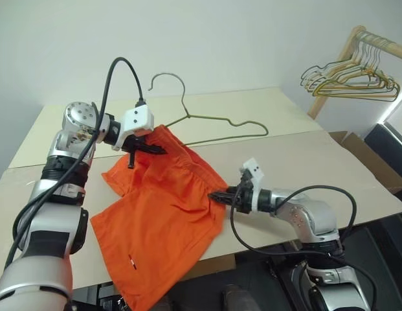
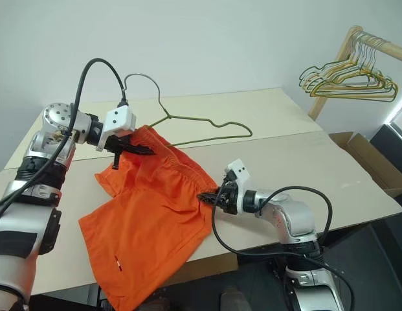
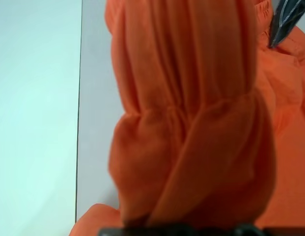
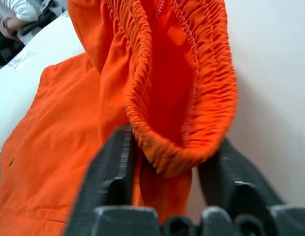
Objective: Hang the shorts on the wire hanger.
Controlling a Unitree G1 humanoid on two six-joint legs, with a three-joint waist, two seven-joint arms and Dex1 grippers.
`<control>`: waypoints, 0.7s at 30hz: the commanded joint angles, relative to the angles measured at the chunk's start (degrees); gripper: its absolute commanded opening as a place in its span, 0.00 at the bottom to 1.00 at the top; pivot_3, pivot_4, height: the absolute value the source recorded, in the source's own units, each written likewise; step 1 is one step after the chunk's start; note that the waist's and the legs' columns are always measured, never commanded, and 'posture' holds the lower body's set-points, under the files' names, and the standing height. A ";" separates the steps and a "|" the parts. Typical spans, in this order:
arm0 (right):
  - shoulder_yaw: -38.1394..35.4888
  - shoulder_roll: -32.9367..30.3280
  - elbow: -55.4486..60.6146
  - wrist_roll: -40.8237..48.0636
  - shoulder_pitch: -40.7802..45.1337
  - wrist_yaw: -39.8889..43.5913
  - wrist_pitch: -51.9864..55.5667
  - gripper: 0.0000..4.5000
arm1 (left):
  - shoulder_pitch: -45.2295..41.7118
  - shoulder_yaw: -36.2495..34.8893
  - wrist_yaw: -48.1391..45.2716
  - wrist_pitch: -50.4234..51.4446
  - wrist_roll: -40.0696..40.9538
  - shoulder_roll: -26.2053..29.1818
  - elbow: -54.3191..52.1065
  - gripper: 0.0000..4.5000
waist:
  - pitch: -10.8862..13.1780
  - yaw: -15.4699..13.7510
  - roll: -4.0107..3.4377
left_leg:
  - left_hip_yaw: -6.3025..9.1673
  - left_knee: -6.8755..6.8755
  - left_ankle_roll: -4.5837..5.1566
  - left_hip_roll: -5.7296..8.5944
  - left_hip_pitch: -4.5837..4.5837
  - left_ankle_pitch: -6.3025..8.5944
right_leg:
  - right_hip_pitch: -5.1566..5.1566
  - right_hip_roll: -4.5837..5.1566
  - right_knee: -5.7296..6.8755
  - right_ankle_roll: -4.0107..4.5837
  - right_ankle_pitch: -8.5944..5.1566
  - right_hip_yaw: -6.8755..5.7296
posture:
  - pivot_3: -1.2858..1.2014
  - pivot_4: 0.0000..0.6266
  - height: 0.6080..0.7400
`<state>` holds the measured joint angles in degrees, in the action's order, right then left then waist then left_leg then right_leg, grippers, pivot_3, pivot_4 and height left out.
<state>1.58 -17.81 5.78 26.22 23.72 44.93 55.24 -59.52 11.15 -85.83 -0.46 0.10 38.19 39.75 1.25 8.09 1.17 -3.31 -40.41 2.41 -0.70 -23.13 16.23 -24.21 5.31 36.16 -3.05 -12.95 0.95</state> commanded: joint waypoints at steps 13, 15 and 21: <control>-2.19 -17.93 -9.22 -1.96 7.58 6.63 -8.37 0.01 | 9.86 -0.96 -6.67 0.37 5.86 8.71 -11.27 0.00 | 0.00 0.10 0.00 | -0.02 0.00 0.01 -0.03 0.03 0.00 | 0.01 -0.02 0.00 0.00 0.00 0.03 | 0.48 0.00 1.00; -1.46 -20.70 -10.92 -2.61 9.08 8.73 -9.85 0.01 | 10.91 -0.44 -5.61 0.73 4.56 8.89 -11.42 0.00 | 0.00 -0.12 0.00 | -0.02 0.00 0.02 -0.03 0.03 0.01 | 0.04 0.01 -0.02 0.00 0.00 0.02 | 0.47 0.00 1.00; 0.17 -26.15 -12.03 -3.09 10.34 13.19 -13.03 0.01 | 12.03 1.28 1.48 1.65 0.77 8.35 -9.44 0.00 | 0.00 -0.85 0.00 | -0.04 -0.01 0.04 -0.03 0.03 0.02 | 0.03 0.00 -0.04 -0.01 0.00 0.03 | 0.47 0.00 1.00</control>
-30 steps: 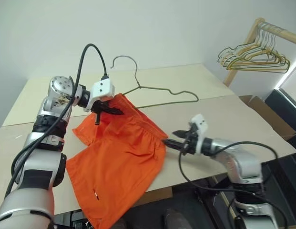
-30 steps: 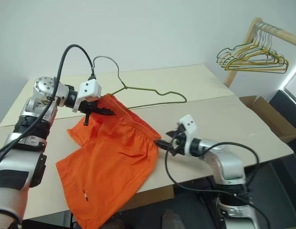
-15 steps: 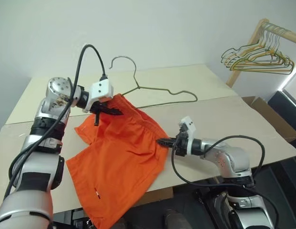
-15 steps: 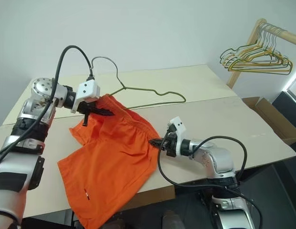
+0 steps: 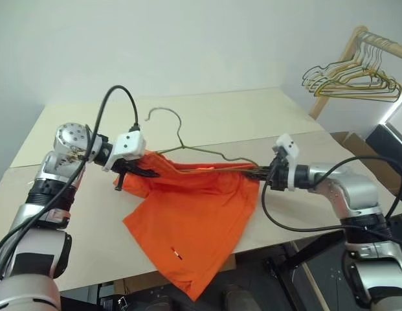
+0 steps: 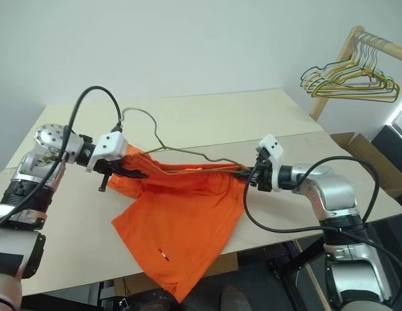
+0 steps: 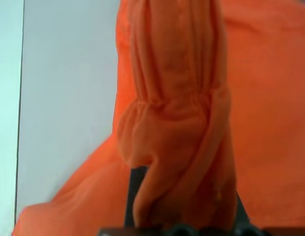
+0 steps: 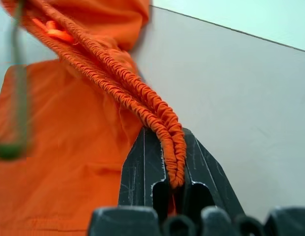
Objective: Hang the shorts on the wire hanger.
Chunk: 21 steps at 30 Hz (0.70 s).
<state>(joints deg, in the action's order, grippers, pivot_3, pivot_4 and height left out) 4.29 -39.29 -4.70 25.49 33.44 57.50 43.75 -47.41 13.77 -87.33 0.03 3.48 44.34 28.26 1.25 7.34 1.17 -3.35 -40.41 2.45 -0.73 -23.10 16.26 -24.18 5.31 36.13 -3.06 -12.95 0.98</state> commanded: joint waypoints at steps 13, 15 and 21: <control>-3.04 -7.48 -0.15 -1.54 -0.23 1.39 -1.52 0.01 | 2.76 -1.70 -1.09 2.92 1.94 4.84 1.31 0.00 | 0.00 -0.19 0.00 | -0.02 -0.04 0.00 0.00 -0.01 0.00 | -0.01 -0.01 0.01 -0.01 0.01 0.00 | 0.47 0.00 1.00; -3.02 -7.95 -1.09 -2.10 0.26 1.57 -2.07 0.01 | 2.32 -1.47 -0.78 2.90 0.93 5.35 2.58 0.00 | 0.00 -0.20 0.00 | -0.02 -0.04 0.00 0.00 -0.01 0.00 | 0.00 -0.02 0.02 -0.01 0.01 -0.01 | 0.46 0.00 1.00; -3.58 -9.28 -1.21 -1.88 0.09 2.40 -2.53 0.01 | 1.15 -1.16 4.84 3.02 -1.47 4.69 6.12 0.00 | 0.00 -0.42 0.00 | -0.02 -0.07 0.02 0.01 -0.03 0.01 | 0.01 0.03 -0.01 -0.02 0.01 -0.01 | 0.46 0.00 1.00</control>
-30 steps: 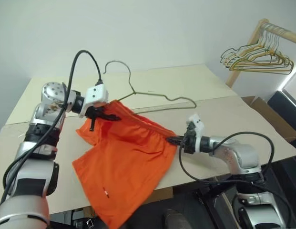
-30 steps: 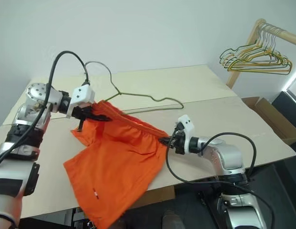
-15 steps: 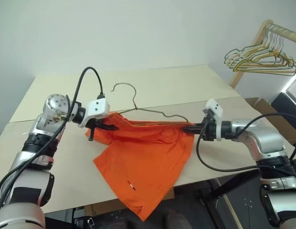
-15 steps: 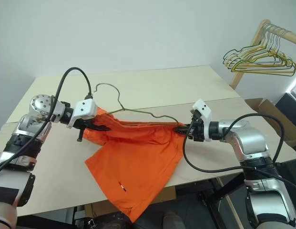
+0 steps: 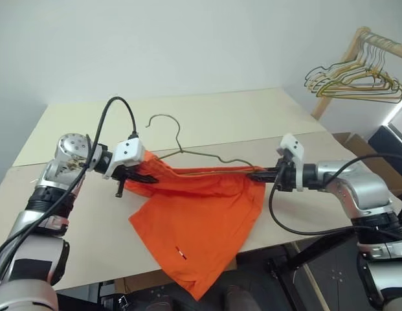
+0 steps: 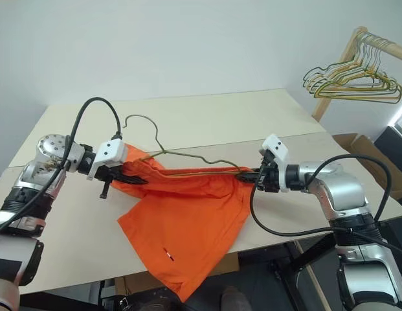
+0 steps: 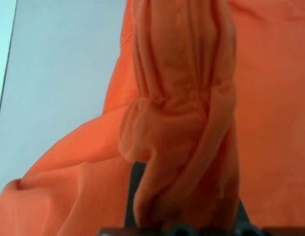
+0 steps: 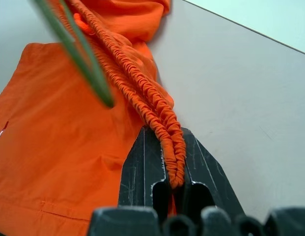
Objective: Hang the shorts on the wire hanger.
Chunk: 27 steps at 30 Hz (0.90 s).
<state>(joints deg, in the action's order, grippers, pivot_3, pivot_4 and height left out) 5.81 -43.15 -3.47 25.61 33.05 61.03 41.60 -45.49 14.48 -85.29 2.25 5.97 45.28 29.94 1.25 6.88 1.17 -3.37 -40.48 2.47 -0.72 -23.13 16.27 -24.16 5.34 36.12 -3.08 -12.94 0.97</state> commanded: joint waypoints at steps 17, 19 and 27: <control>-5.66 -5.90 -1.75 -1.64 -0.74 -1.44 -0.94 0.01 | -0.45 -2.74 2.03 1.77 0.91 2.58 5.39 0.00 | 0.00 0.22 0.00 | 0.00 -0.04 0.01 -0.01 -0.01 0.01 | -0.01 -0.03 0.01 0.00 0.00 0.00 | 0.46 0.00 1.00; -5.71 -5.74 -1.75 -1.59 -0.80 -1.52 -1.04 0.01 | 0.02 -3.47 2.63 2.05 1.93 2.25 5.20 0.00 | 0.00 0.28 0.00 | 0.00 -0.04 0.01 -0.01 -0.01 0.01 | -0.01 -0.03 0.01 0.00 0.00 0.00 | 0.46 0.00 1.00; -5.58 -5.68 -1.82 -1.53 -0.91 -1.38 -1.48 0.01 | 2.79 -2.72 1.10 2.16 2.05 3.84 2.19 0.00 | 0.00 0.25 0.00 | 0.00 -0.04 0.01 -0.02 -0.01 0.01 | -0.01 -0.01 0.01 0.00 0.00 0.00 | 0.46 0.00 1.00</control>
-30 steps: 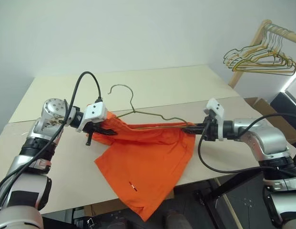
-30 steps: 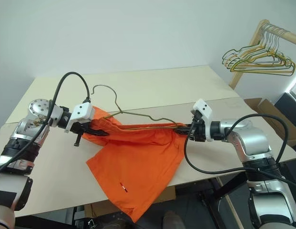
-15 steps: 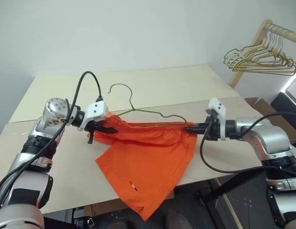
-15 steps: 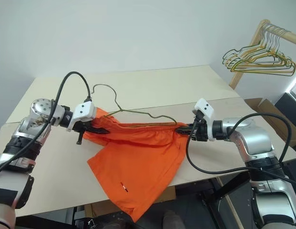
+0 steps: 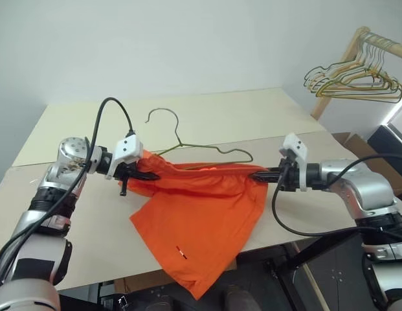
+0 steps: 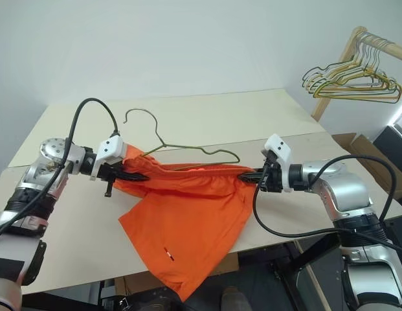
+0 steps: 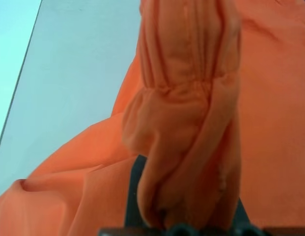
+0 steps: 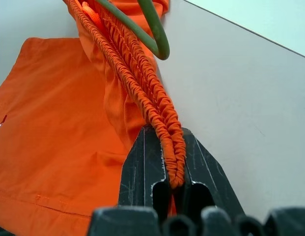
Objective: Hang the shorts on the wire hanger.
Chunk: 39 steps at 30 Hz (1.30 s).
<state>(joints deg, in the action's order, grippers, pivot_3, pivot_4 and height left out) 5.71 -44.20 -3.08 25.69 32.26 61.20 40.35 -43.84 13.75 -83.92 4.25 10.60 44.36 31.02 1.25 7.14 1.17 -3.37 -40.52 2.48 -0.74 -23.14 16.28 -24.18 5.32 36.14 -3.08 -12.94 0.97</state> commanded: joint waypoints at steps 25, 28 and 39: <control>-5.32 -6.80 -4.52 -1.94 1.35 -0.05 -0.57 0.01 | 1.91 1.55 6.15 -2.27 -8.89 5.84 3.92 0.00 | 0.00 -0.07 0.00 | 0.00 0.00 0.00 0.01 0.01 0.00 | 0.01 -0.01 0.00 0.00 0.00 0.00 | 0.46 0.00 1.00; -5.79 -7.31 -3.63 -1.61 0.93 0.83 -1.33 0.01 | 0.68 3.94 9.93 -0.29 -12.30 5.54 5.58 0.00 | 0.00 -0.10 0.00 | 0.00 -0.02 0.01 0.02 0.00 0.00 | 0.02 0.00 0.00 0.00 0.00 0.00 | 0.46 0.00 1.00; -2.05 -5.81 5.50 -1.09 4.48 3.68 -1.79 0.01 | -1.09 8.50 7.38 -4.69 -14.86 4.46 4.90 0.00 | 0.00 0.16 0.00 | -0.01 -0.03 0.02 0.01 0.00 0.01 | -0.01 -0.04 0.01 0.00 0.00 0.00 | 0.45 0.00 1.00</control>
<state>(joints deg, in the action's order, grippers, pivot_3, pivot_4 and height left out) 6.98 -46.51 1.24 25.95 34.88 65.19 39.01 -44.79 22.31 -76.97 -1.36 0.94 45.33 31.25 1.25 7.30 1.17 -3.38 -40.55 2.50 -0.72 -23.15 16.29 -24.19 5.28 36.15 -3.08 -12.93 0.97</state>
